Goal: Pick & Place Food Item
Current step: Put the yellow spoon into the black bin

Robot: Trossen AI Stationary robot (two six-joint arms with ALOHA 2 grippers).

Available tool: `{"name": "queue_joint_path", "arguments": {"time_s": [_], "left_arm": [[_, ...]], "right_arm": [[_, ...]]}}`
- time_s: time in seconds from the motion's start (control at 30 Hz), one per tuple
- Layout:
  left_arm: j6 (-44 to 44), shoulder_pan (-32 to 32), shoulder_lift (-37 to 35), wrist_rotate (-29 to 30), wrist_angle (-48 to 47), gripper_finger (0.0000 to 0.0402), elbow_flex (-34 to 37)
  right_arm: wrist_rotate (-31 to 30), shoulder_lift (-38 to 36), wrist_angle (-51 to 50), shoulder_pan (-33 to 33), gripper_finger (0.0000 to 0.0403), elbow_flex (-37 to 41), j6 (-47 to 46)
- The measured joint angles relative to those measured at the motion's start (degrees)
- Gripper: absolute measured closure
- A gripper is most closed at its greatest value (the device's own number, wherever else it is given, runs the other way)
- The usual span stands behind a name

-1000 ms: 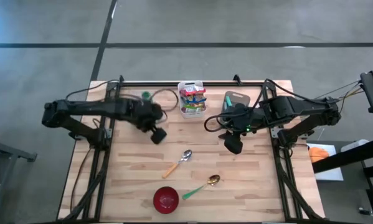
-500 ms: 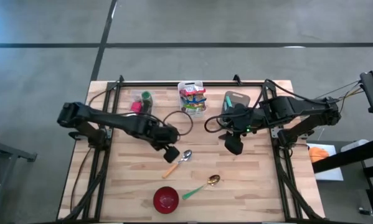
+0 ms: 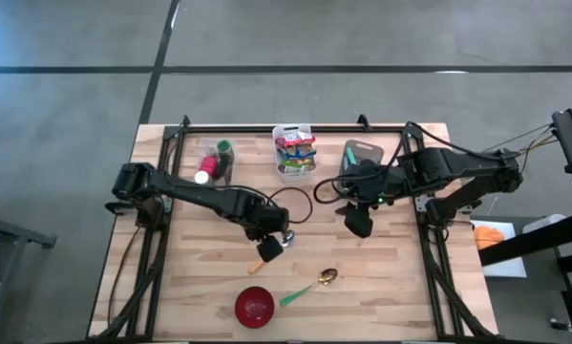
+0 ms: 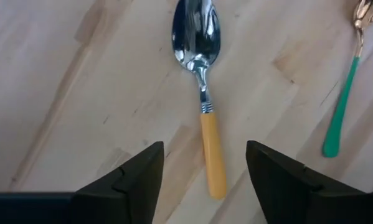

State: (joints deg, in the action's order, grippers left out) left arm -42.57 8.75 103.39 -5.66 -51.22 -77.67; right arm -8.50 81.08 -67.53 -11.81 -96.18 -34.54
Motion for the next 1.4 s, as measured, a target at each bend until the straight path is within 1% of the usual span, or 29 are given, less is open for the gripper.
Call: {"name": "queue_joint_path", "arguments": {"time_s": [0.17,0.27,0.5,0.73,0.93,1.0,1.07,1.13,1.3,1.33,1.4], "left_arm": [[-0.7,0.6,0.2,-0.3,3.9,0.0181,2.8],[-0.7,1.0,1.6,-0.3,5.8,0.0181,3.5],[-0.4,1.0,5.2,-0.2,7.7,0.0181,3.5],[-0.5,1.0,8.5,-1.8,11.6,0.0181,3.5],[-0.8,1.0,11.1,-1.6,11.5,0.0182,3.4],[-1.0,1.1,11.4,-1.1,11.4,0.0189,3.3],[-2.1,1.2,11.7,0.3,11.2,0.021,3.3],[-2.6,1.2,11.7,1.8,10.9,0.0245,3.3],[-2.8,1.1,11.8,3.1,10.1,0.037,3.4],[-2.8,1.1,11.8,3.3,10.4,0.038,3.4],[-2.9,1.0,11.8,4.0,11.1,0.0381,3.6]], "right_arm": [[0.0,0.0,0.0,-0.3,0.0189,0.0,0.2],[0.0,0.0,0.0,-0.3,0.0189,0.0,0.2],[0.0,-0.1,-0.3,-0.3,0.0189,0.0,0.1],[-0.1,-2.0,-0.9,-0.3,0.0189,0.0,0.0],[-0.5,-4.4,-0.9,-0.3,0.0189,-0.1,0.0],[-0.6,-5.1,-0.9,-0.3,0.0189,-0.1,-0.6],[-0.7,-5.9,-1.0,-0.3,0.0189,-0.1,-1.2],[-0.7,-6.6,-1.1,-0.3,0.0189,-0.1,-1.4],[-0.7,-7.3,-1.3,-0.3,0.0189,-0.1,-1.8],[-0.7,-7.3,-1.3,-0.3,0.0189,-0.1,-1.9],[-0.7,-7.4,-1.3,-0.3,0.0189,-0.1,-1.9]]}}
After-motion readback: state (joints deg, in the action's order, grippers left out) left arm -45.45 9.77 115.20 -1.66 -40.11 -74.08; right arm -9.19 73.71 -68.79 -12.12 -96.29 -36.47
